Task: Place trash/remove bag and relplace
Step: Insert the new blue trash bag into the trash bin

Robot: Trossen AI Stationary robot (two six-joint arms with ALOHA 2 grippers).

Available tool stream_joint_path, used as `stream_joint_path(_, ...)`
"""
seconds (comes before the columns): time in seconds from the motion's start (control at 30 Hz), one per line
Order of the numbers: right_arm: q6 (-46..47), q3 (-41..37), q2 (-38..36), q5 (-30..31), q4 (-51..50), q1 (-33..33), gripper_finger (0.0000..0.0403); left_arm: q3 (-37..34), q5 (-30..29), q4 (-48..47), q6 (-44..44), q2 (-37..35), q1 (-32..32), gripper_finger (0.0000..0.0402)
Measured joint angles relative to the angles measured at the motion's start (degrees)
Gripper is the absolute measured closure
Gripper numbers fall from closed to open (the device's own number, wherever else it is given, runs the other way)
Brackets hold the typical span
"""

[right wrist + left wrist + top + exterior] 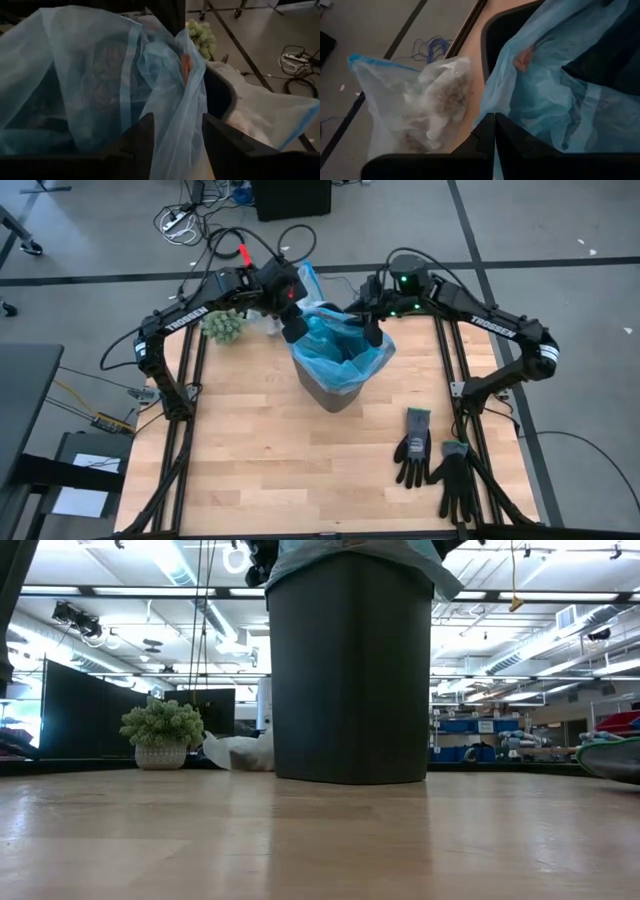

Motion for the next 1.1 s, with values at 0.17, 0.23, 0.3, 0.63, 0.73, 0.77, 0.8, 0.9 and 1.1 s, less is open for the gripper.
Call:
stream_joint_path(0.17,0.0,0.0,3.0,0.1,1.0,-0.4,0.027,0.0,0.0,-0.2,-0.4,0.0,0.0,0.038)
stream_joint_path(0.23,-0.4,0.0,3.5,-0.1,1.6,-0.6,0.03,0.0,0.0,-0.7,-1.3,0.0,0.0,0.038)
stream_joint_path(0.3,-1.3,0.0,3.6,-0.7,1.9,-0.7,0.0346,0.0,0.0,-1.0,-1.7,0.0,0.0,0.038)
stream_joint_path(0.63,-3.6,0.0,2.1,-0.7,7.3,-3.7,0.0402,0.0,-1.1,-4.6,-5.7,0.0,-0.2,0.038)
stream_joint_path(0.73,-3.8,0.0,4.3,-0.3,9.3,-5.5,0.0402,0.0,-2.5,-4.6,-7.3,0.0,-0.2,0.038)
stream_joint_path(0.77,-3.7,0.0,5.3,-0.3,9.8,-5.8,0.0403,0.0,-2.8,-4.6,-7.5,0.0,-0.2,0.038)
stream_joint_path(0.8,-3.5,0.0,6.2,-0.6,10.6,-5.9,0.0403,0.0,-2.8,-4.6,-7.7,0.0,-0.2,0.038)
stream_joint_path(0.9,-3.0,0.0,8.3,-1.3,12.3,-5.9,0.0403,0.0,-3.0,-4.8,-9.0,0.0,-0.2,0.038)
stream_joint_path(1.1,-3.3,0.0,9.4,-1.5,13.1,-6.3,0.0403,0.0,-3.6,-9.4,-11.8,0.0,-0.3,0.038)
